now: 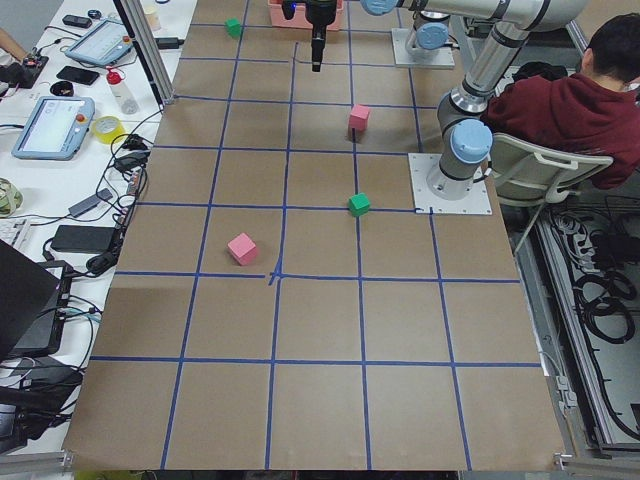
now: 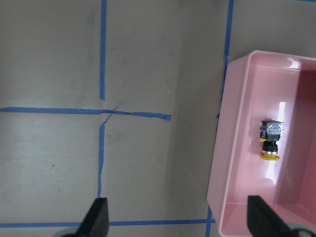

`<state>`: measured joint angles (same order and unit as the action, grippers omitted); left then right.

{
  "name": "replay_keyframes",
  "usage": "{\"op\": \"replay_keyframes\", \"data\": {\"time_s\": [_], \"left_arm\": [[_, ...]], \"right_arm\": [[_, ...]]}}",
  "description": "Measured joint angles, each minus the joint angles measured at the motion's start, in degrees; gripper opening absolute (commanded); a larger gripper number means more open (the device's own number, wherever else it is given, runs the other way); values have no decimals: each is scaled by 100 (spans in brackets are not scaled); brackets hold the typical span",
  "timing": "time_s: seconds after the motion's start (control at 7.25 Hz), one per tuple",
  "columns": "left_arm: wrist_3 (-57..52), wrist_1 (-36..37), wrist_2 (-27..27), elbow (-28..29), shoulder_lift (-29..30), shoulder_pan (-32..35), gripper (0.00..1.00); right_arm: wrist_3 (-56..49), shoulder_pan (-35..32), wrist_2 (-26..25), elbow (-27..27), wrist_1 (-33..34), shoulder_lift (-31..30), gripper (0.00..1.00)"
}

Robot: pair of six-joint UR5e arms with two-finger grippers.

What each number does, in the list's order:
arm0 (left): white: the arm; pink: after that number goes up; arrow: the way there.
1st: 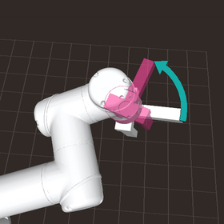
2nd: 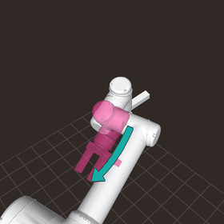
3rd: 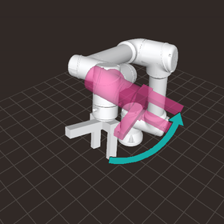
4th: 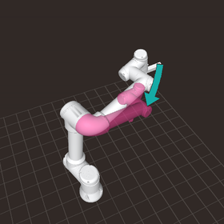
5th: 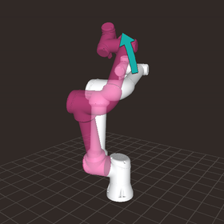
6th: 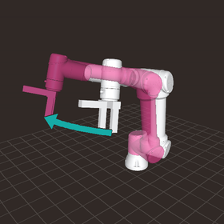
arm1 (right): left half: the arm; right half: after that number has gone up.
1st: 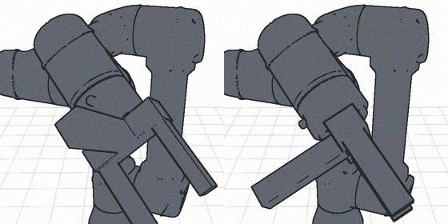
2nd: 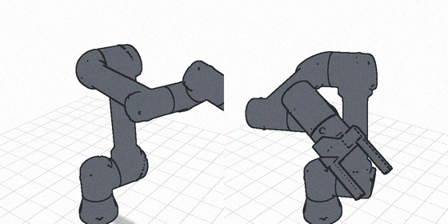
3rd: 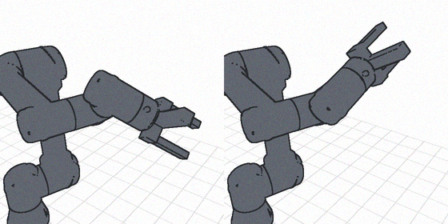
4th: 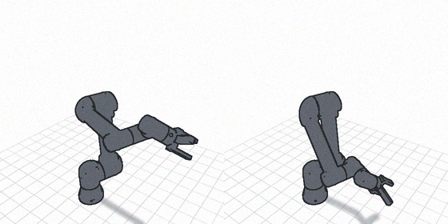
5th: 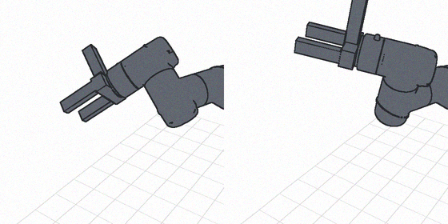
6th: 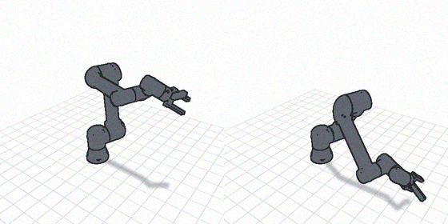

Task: Align button upright
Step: 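Lower the right gripper into the pink bin over the yellow-capped switch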

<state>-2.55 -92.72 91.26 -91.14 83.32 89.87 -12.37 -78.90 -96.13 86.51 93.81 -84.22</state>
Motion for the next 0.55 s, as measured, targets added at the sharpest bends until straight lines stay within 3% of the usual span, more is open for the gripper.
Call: {"op": "replay_keyframes", "data": {"time_s": [0.55], "left_arm": [[-2, 0, -3, 0, 0, 2, 100]], "right_arm": [[-1306, 1120, 7, 1230, 2170, 395, 100]]}}
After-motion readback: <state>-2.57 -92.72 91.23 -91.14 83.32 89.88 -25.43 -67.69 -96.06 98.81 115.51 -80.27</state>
